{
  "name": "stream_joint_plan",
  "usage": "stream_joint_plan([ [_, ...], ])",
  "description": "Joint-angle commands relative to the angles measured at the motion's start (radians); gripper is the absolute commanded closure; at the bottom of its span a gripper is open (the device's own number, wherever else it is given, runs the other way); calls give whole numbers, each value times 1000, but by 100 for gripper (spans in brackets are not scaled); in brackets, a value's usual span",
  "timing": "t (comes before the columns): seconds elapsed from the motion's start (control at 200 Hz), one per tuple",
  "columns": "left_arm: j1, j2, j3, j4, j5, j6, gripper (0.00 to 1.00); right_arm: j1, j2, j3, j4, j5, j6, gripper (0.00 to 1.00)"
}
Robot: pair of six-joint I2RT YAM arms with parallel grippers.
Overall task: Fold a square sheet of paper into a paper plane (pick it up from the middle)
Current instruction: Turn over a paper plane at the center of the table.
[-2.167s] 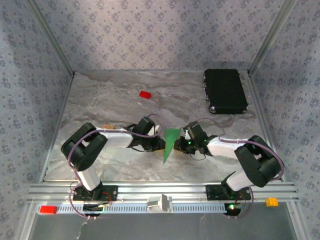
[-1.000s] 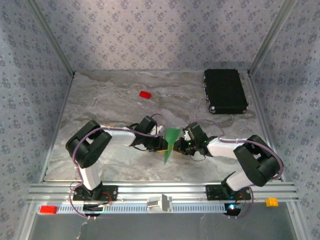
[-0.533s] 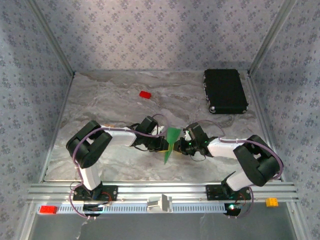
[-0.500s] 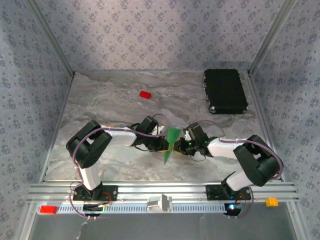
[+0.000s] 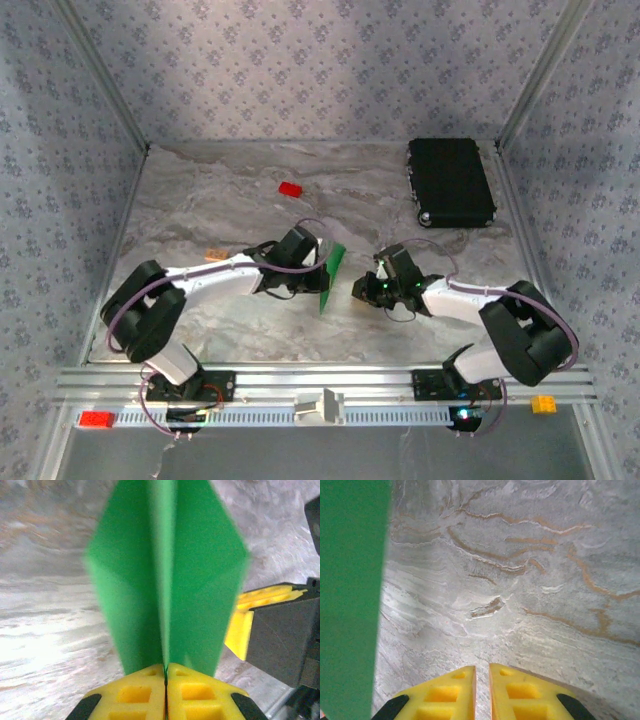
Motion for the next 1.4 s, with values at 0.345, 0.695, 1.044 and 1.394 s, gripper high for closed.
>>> stream_joint_plan([
  [0.345, -29, -22, 31, -218, -272, -3, 92, 17, -29, 22, -40, 34, 14, 84],
  [0.695, -45, 34, 25, -218, -287, -14, 91, 24, -68, 32, -52, 44, 10, 82],
  [1.044, -48, 54, 24, -214, -298, -14, 90, 23, -60, 31, -54, 51, 16, 82],
  [1.394, -48, 66, 24, -211, -293, -1, 87, 24, -57, 29, -58, 52, 14, 81],
])
